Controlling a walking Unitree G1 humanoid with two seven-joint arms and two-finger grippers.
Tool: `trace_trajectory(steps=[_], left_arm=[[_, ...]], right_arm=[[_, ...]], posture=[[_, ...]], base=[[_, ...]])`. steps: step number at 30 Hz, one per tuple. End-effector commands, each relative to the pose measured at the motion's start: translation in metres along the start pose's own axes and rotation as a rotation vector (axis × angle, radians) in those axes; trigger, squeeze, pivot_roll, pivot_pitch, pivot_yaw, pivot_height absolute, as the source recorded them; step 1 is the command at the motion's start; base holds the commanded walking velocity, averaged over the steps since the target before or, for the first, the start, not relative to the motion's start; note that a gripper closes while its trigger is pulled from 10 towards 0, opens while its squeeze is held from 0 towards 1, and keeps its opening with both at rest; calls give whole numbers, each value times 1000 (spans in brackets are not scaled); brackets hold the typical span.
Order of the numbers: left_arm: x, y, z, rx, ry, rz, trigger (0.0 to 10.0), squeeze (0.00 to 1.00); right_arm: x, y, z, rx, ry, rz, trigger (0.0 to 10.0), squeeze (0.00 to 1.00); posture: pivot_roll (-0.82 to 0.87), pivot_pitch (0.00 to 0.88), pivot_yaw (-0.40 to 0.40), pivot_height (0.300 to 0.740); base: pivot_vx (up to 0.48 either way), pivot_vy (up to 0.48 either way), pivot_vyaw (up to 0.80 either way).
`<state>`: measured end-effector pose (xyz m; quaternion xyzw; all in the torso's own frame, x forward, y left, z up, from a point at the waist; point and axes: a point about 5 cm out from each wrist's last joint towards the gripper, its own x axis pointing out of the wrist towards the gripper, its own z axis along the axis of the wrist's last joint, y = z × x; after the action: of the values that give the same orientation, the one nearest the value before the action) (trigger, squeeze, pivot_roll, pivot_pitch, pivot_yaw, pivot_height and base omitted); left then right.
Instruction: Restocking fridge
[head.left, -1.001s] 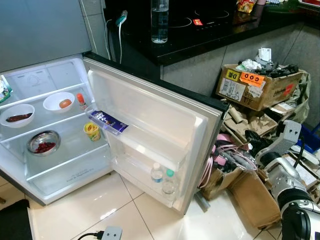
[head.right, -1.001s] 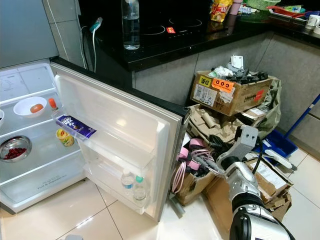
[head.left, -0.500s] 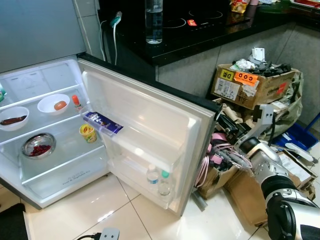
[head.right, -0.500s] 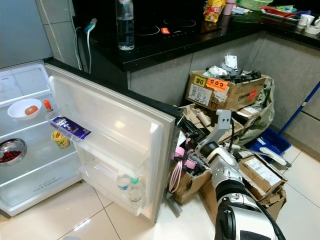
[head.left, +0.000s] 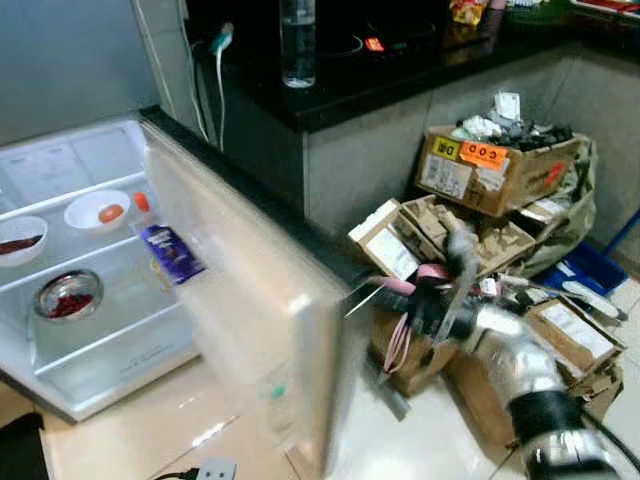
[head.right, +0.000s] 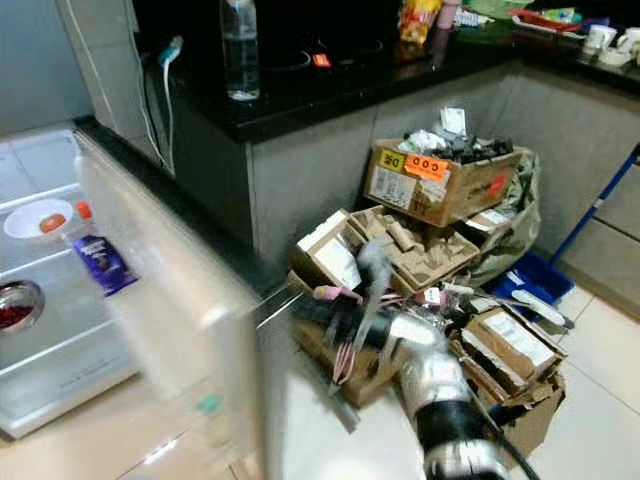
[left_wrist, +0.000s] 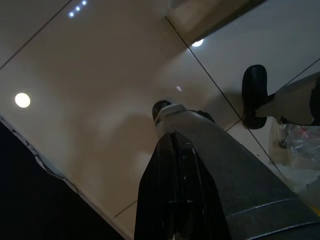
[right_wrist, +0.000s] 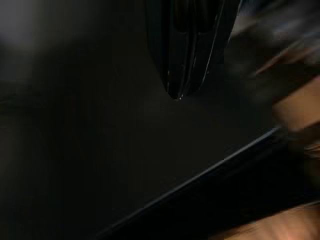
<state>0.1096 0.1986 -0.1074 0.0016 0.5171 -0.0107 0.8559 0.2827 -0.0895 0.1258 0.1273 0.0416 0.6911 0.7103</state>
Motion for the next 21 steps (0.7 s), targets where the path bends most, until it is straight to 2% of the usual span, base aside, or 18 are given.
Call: trace_trajectory(steps=[1,3,4,5,6,7,9,12,16,17,19,21], left_arm=[[-3,2,-15,-3,56,5,10000,0],[-3,1,-15,-3,56,5,10000,0],[-3,0,-14,-5,54,3,10000,0],[-3,0,-14,-5,54,3,10000,0],[-3,-1,-14,-5,54,2,10000,0],[-3,-1,-14,-5,54,2,10000,0],[-3,-2,-14,-5,55,0,10000,0],[-3,-2,-16,-8,58,-1,10000,0],[-3,-3,-16,-10,61,-1,10000,0],[-3,-4,-17,-12,64,-1,10000,0],[-3,-4,-18,-12,65,-1,10000,0],[-3,-5,-18,-13,65,-1,10000,0]], right_arm=[[7,11,11,-10,-14,106,10000,0],[10,13,15,-18,-43,114,10000,0],[5,-7,20,-41,-125,-52,10000,0],[5,-7,20,-41,-125,-52,10000,0],[0,-18,18,-65,-123,-155,10000,0],[0,-18,18,-65,-123,-155,10000,0],[-10,-30,11,-83,-87,-286,10000,0],[-23,-26,-3,-35,-7,-369,10000,0],[-28,-24,-15,-2,44,-400,10000,0],[-31,-24,-30,19,78,-431,10000,0],[-35,-26,-42,51,101,-460,10000,0],[-36,-23,-53,48,147,-454,10000,0]], posture=[[-78,34,-36,740],[-78,34,-36,740],[-82,33,-38,740],[-82,33,-38,740],[-82,33,-38,740],[-82,33,-38,740],[-84,34,-39,740],[-84,36,-43,740],[-84,36,-43,740],[-84,38,-44,740],[-84,38,-44,740],[-84,37,-46,740]], base=[[0,0,0],[0,0,0],[0,0,0],[0,0,0],[0,0,0],[0,0,0],[0,0,0],[0,0,0],[0,0,0],[0,0,0],[0,0,0],[0,0,775]])
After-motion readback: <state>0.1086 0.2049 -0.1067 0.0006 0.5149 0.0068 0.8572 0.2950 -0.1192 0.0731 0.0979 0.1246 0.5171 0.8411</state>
